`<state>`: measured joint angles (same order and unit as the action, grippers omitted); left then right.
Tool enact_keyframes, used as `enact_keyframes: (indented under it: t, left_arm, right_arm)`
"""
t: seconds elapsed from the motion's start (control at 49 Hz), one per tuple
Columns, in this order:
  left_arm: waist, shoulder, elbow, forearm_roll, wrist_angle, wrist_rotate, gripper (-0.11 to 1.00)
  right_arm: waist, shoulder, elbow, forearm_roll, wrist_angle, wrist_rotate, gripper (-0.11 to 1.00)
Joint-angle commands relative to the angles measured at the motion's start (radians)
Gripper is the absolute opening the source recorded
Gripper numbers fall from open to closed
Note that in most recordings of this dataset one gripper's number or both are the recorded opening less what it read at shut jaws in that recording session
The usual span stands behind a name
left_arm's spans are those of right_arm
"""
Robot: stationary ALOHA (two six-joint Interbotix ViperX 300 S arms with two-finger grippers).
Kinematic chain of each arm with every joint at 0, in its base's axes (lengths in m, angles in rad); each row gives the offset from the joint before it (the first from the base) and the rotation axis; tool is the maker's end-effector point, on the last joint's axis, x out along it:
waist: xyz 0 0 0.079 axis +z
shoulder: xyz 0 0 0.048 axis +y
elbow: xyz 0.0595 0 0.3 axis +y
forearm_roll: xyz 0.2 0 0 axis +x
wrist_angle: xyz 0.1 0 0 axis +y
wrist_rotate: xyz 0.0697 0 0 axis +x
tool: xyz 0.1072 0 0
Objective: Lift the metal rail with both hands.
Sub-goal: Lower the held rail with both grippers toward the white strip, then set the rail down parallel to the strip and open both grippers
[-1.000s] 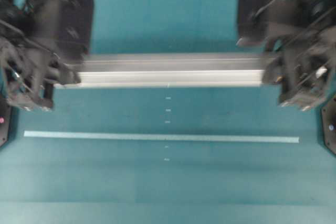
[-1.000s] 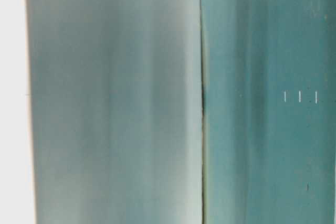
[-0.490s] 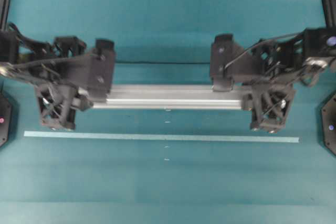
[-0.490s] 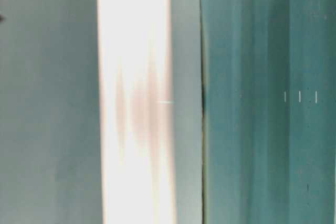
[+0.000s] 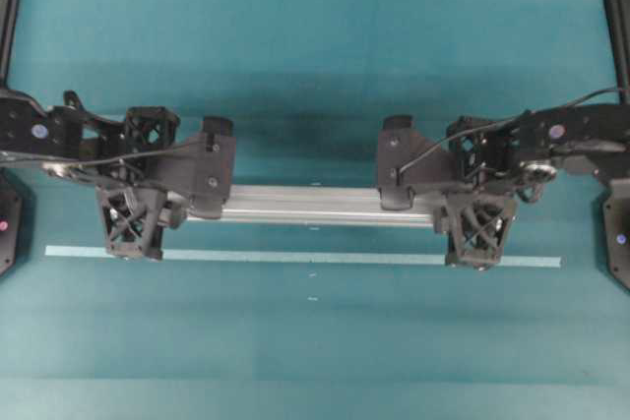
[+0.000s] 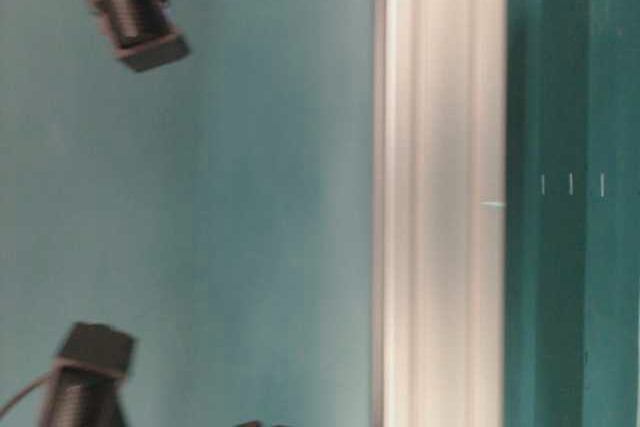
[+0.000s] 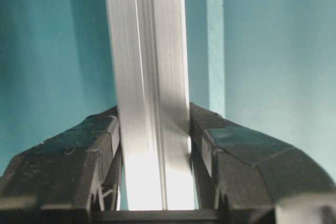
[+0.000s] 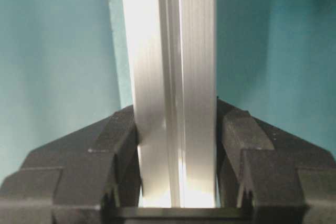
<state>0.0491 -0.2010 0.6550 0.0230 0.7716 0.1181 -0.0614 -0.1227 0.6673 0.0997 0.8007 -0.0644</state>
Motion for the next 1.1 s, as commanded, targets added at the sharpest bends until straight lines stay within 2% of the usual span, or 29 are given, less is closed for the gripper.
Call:
enact_keyframes:
  t: [0.0, 0.225, 0.49, 1.082]
  left_arm:
    - [-0.005, 0.017, -0.002, 0.003, -0.031, -0.003, 0.3]
    - [-0.015, 0.069, 0.025, 0.003, -0.094, -0.012, 0.3]
    - [-0.021, 0.1, 0.035, 0.003, -0.12, -0.055, 0.3]
    - [-0.055, 0.107, 0.041, 0.003, -0.138, -0.084, 0.3]
  right_arm:
    - [0.014, 0.015, 0.012, 0.002, -0.04, -0.002, 0.38]
    - [0.035, 0.054, 0.049, 0.002, -0.095, 0.0, 0.38]
    - [0.038, 0.087, 0.066, 0.002, -0.147, 0.0, 0.38]
    - [0.055, 0.107, 0.078, 0.002, -0.17, 0.0, 0.38]
